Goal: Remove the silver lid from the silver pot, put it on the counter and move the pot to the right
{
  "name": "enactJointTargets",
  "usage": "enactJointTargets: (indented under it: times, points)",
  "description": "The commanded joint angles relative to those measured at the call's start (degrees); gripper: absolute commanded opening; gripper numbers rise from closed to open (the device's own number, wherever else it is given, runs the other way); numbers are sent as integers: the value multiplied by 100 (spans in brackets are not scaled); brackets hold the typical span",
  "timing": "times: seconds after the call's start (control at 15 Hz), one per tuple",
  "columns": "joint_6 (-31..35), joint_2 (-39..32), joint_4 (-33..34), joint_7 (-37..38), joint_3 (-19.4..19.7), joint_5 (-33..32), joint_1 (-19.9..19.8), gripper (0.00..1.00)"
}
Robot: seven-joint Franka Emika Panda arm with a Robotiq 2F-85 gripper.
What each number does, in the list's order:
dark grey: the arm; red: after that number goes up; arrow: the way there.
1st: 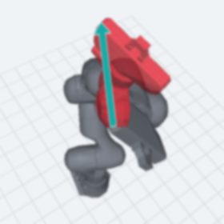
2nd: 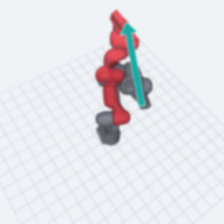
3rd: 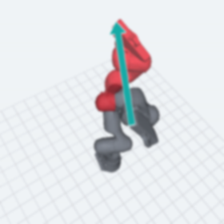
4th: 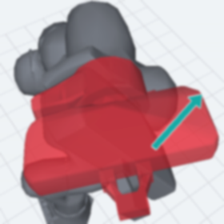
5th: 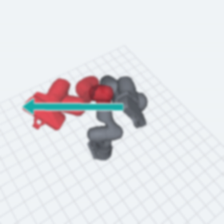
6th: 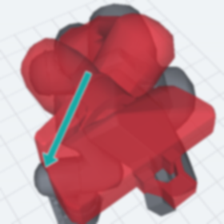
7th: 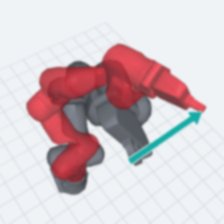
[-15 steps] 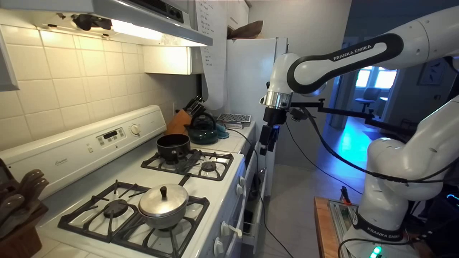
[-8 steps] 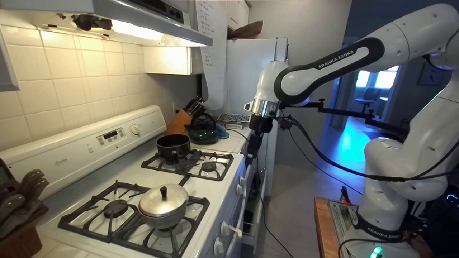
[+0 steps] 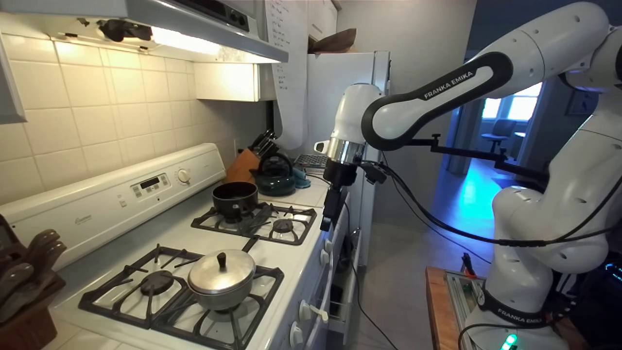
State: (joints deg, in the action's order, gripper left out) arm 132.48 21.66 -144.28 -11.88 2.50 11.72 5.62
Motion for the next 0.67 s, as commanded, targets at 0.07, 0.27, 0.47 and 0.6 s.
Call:
enactJointTargets:
  times: [0.07, 0.27, 0.47, 0.6]
  points:
    - [-16, 1, 15, -13, -18, 2, -19, 100]
    - [123, -212, 157, -279, 73, 272, 104, 100]
    - [444, -571, 480, -378, 58, 564, 224, 100]
    - [708, -820, 683, -292, 3, 656, 248, 100]
